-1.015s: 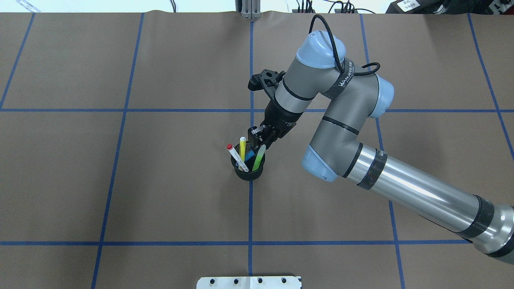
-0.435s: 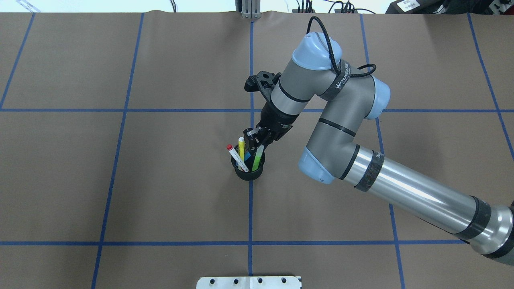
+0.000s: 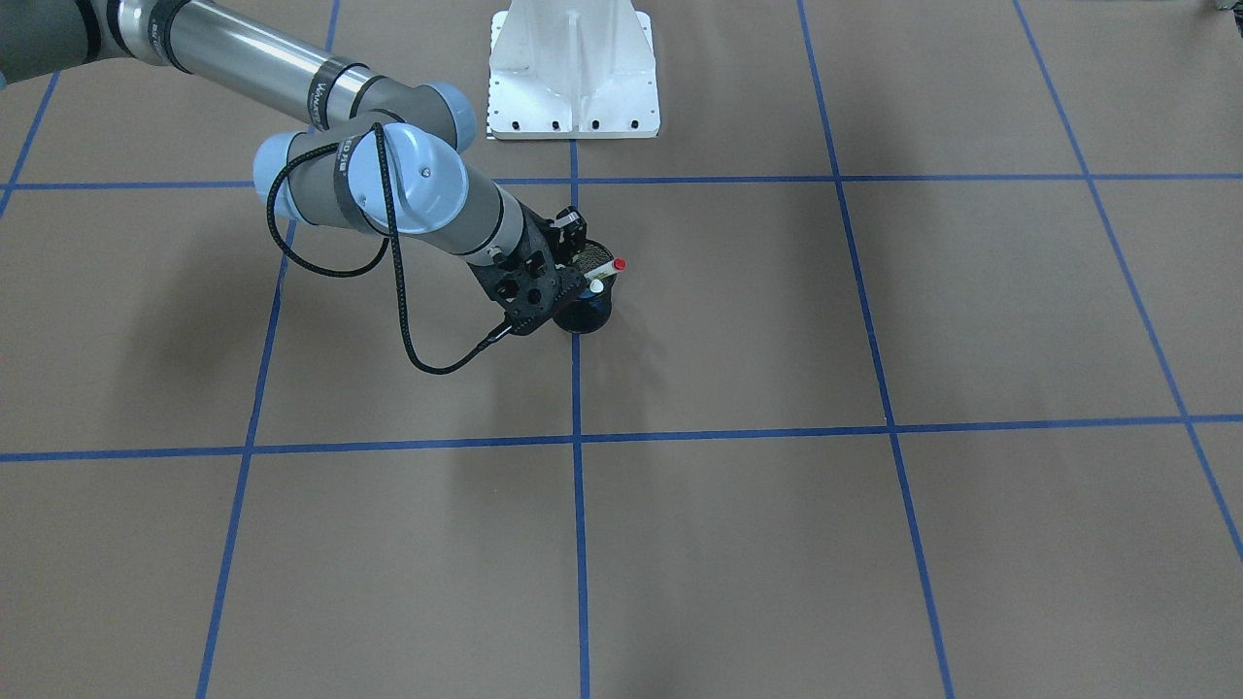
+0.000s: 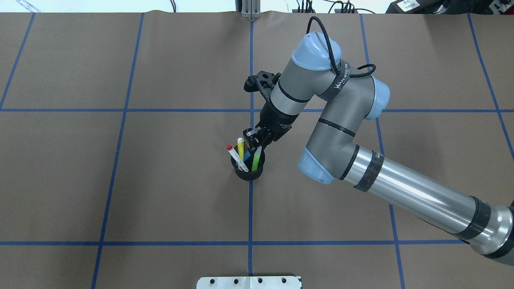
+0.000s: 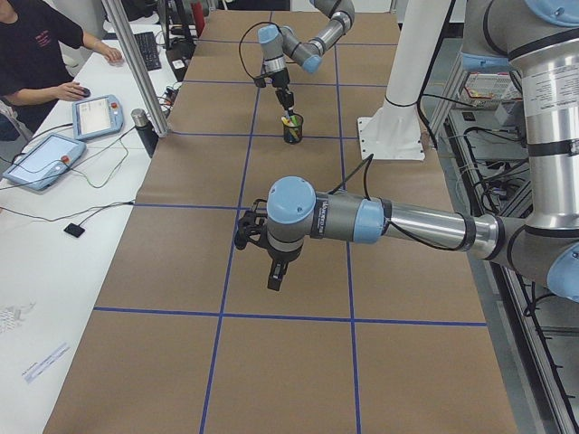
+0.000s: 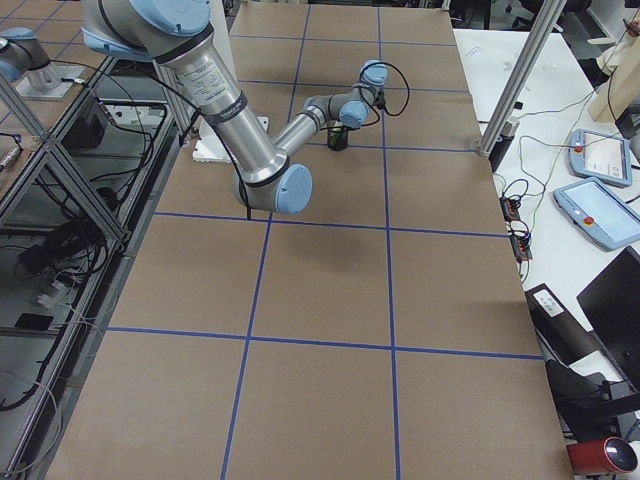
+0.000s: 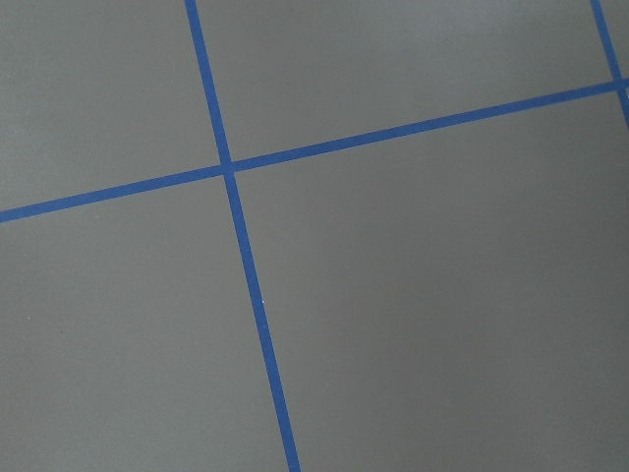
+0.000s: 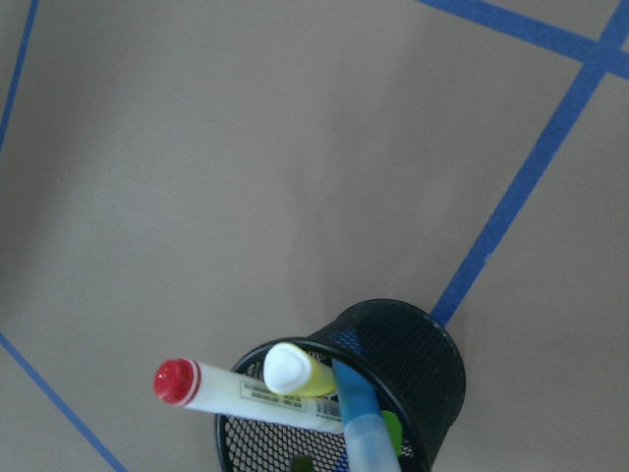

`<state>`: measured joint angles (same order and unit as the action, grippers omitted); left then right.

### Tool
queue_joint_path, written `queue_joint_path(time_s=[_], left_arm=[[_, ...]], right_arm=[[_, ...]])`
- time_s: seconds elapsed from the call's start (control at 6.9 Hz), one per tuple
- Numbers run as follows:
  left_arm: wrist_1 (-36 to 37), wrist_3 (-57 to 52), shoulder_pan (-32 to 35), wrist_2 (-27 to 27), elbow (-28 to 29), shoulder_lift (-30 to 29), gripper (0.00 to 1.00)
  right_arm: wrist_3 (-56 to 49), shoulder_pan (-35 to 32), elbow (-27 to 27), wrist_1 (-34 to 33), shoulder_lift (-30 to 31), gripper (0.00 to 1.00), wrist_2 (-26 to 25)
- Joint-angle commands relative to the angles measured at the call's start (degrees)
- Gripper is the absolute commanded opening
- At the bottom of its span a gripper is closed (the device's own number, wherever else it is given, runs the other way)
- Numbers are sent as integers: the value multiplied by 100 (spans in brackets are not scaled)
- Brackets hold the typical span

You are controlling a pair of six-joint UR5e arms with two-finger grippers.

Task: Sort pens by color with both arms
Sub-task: 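Lower the right gripper into the cup toward the blue marker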

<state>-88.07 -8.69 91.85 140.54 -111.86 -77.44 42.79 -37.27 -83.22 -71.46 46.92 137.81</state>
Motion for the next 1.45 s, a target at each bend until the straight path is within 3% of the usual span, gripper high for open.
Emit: queue_joint_path(time_s=[0.0,0.44,0.58,0.73,1.31], left_arm=[[-17,-1,0,0,-11,18,99],[-17,8,0,0,-11,18,99],[-17,-1,0,0,-11,18,99],[-17,-1,0,0,-11,18,99],[-17,-1,0,9,-11,18,99]], right_arm=[[1,9,-1,0,-7,32,0],[1,27,-1,0,2,34,0],[1,36,-1,9,2,42,0],[1,45,-1,9,-7,44,0],[1,36,16,9,-25,43,-9]])
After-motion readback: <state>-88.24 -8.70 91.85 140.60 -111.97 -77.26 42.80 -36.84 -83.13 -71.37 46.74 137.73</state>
